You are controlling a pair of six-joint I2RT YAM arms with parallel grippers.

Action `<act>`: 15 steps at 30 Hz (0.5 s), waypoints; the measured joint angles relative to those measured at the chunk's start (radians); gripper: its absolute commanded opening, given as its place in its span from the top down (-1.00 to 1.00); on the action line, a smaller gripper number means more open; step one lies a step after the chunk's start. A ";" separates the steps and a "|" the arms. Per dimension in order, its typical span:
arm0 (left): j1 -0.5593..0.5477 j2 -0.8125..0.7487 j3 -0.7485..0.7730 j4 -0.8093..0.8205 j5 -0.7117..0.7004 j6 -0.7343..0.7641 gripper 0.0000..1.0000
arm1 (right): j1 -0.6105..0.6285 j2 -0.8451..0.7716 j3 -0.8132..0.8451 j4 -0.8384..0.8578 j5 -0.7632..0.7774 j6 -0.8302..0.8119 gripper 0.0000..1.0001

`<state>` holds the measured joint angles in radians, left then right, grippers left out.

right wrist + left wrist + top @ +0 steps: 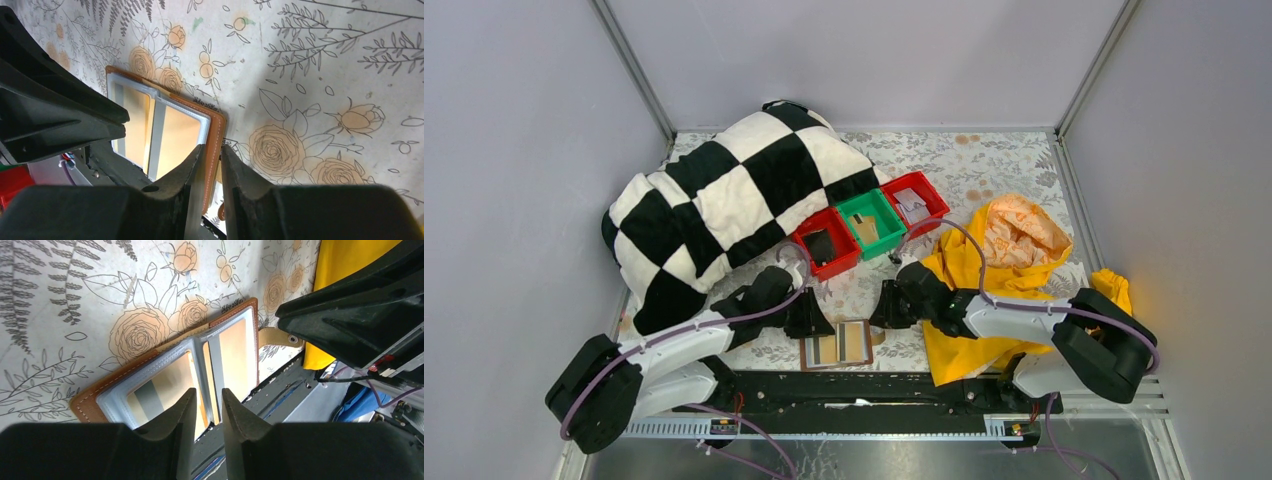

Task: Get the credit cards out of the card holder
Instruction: Remove the credit card from the card holder.

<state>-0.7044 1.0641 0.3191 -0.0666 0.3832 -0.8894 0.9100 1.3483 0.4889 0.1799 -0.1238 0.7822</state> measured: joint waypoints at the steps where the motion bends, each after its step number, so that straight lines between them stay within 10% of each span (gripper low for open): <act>1: 0.000 -0.015 0.000 -0.010 -0.013 -0.006 0.39 | 0.000 0.007 0.003 0.010 -0.002 0.001 0.50; 15: -0.022 -0.066 -0.030 -0.020 -0.020 -0.132 0.17 | 0.094 0.040 -0.001 0.112 -0.056 0.064 0.50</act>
<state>-0.7261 0.9977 0.2893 -0.0868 0.3630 -1.0214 1.0039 1.3884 0.4881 0.2916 -0.1802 0.8467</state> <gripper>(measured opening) 0.388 0.252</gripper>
